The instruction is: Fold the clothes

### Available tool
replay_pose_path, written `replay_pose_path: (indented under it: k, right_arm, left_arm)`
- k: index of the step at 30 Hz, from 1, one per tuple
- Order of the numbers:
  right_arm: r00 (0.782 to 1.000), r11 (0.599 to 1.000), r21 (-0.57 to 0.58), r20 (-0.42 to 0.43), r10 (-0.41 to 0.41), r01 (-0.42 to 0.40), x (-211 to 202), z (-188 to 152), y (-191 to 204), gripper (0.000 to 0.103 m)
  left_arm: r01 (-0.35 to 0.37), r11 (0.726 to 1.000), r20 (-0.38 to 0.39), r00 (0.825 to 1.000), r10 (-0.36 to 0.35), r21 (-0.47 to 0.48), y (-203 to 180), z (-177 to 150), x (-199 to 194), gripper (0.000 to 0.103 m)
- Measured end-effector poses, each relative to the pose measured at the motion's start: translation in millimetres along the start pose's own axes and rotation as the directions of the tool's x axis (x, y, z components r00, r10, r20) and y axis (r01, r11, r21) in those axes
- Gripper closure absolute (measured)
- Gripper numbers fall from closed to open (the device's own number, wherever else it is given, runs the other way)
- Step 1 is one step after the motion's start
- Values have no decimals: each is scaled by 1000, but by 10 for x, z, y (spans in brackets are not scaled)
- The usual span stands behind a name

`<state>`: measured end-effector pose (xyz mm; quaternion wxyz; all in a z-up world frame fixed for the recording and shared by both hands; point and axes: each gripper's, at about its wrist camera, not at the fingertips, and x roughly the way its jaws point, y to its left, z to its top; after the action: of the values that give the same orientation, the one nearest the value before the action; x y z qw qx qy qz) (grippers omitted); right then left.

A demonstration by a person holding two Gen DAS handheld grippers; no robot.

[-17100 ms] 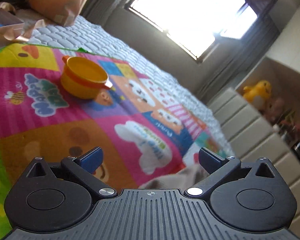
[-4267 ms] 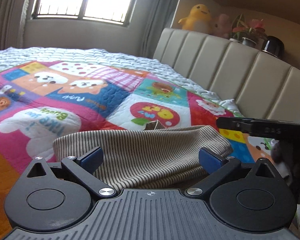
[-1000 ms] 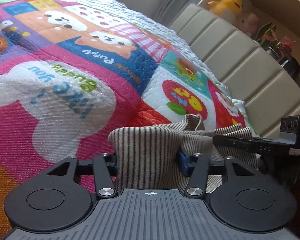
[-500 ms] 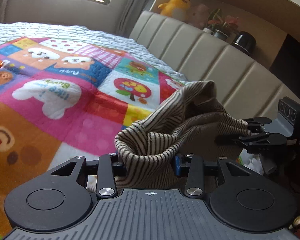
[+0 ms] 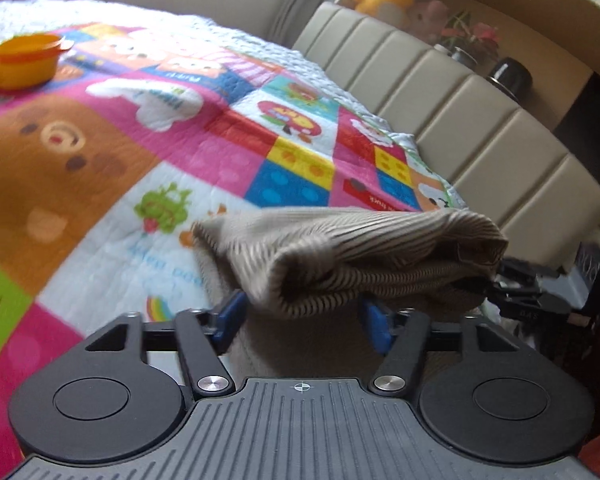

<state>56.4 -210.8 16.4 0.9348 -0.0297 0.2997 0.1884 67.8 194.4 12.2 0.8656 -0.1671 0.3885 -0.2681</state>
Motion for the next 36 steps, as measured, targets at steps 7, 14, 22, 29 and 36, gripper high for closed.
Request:
replay_pose_path:
  k: [7, 14, 22, 29, 36]
  right_arm:
    - [998, 911, 410, 65, 24, -49, -550, -345, -517, 30]
    - [905, 217, 907, 284, 316, -360, 568, -454, -1313, 23]
    - [949, 390, 898, 83, 305, -204, 1231, 10, -979, 27]
    - [990, 858, 493, 86, 115, -143, 947, 884, -514, 69]
    - [996, 832, 551, 15, -86, 63, 480, 575, -1248, 53]
  left_arm:
    - [142, 958, 81, 989, -125, -248, 192, 31, -249, 8]
    - [93, 946, -30, 994, -108, -310, 174, -121, 165, 8]
    - [70, 941, -40, 995, -89, -332, 232, -160, 408, 8]
    - [30, 968, -56, 997, -45, -249, 176, -168, 386, 8]
    - [69, 952, -14, 997, -77, -300, 217, -142, 220, 7]
